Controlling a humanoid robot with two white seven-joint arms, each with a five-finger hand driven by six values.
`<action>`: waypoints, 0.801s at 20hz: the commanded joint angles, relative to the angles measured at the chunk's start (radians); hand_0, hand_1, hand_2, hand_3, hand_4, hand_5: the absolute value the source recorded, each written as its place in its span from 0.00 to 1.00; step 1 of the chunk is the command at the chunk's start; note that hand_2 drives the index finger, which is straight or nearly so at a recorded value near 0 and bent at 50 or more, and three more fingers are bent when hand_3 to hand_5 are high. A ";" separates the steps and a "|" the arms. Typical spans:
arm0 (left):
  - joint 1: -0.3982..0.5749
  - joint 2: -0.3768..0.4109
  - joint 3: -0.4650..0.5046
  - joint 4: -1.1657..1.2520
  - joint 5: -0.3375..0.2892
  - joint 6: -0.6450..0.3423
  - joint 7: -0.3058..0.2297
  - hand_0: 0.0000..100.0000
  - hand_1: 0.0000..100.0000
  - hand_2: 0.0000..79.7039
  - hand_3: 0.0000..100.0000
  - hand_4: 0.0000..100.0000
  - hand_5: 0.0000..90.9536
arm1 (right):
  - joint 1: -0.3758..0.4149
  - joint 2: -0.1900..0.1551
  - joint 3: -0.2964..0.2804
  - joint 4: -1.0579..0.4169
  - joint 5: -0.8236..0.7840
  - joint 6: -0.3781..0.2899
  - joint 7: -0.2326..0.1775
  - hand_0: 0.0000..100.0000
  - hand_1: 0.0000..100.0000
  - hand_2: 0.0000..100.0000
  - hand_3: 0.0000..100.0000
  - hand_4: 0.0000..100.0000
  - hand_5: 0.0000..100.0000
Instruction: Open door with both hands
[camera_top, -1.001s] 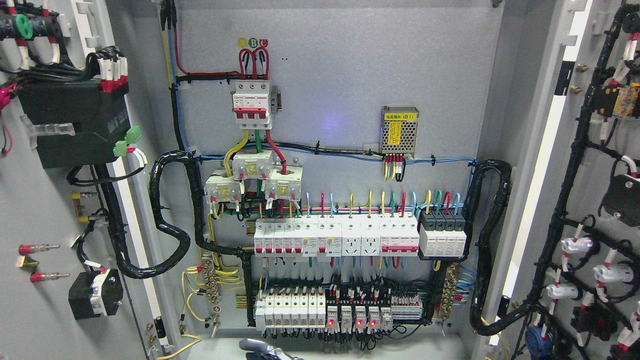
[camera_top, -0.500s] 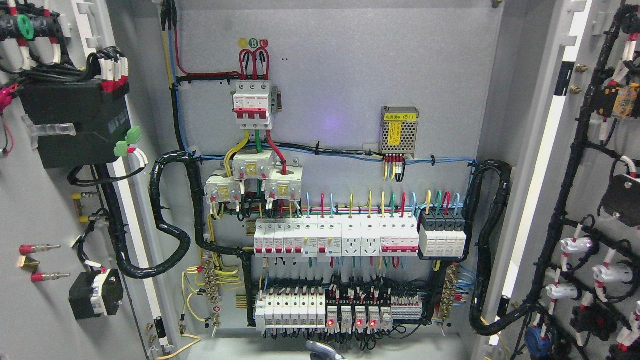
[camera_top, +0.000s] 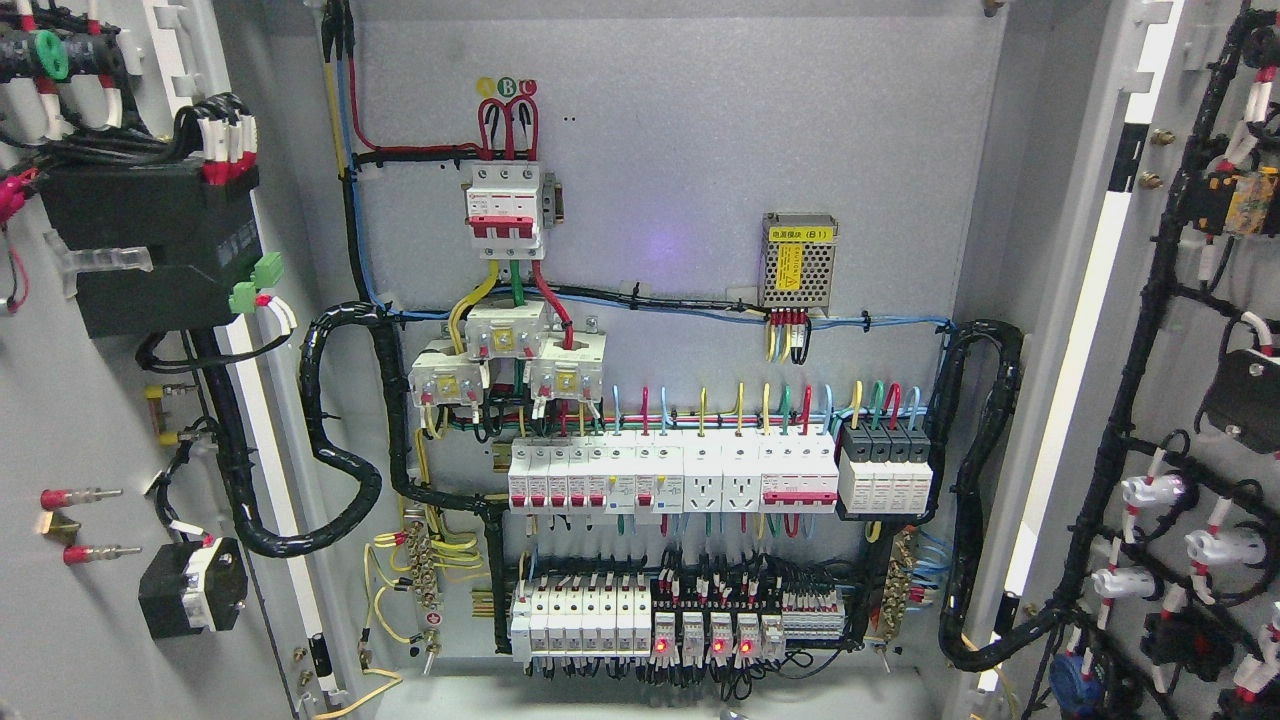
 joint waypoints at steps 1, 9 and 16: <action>0.043 0.159 0.066 -0.434 -0.001 -0.026 -0.004 0.00 0.00 0.00 0.00 0.00 0.00 | 0.089 -0.067 -0.158 -0.111 0.000 -0.027 0.004 0.00 0.00 0.00 0.00 0.00 0.00; 0.052 0.206 0.094 -0.627 -0.001 -0.053 -0.048 0.00 0.00 0.00 0.00 0.00 0.00 | 0.173 -0.065 -0.236 -0.145 -0.005 -0.148 0.004 0.00 0.00 0.00 0.00 0.00 0.00; 0.055 0.229 0.090 -0.695 -0.002 -0.089 -0.048 0.00 0.00 0.00 0.00 0.00 0.00 | 0.200 -0.059 -0.275 -0.145 -0.006 -0.283 0.004 0.00 0.00 0.00 0.00 0.00 0.00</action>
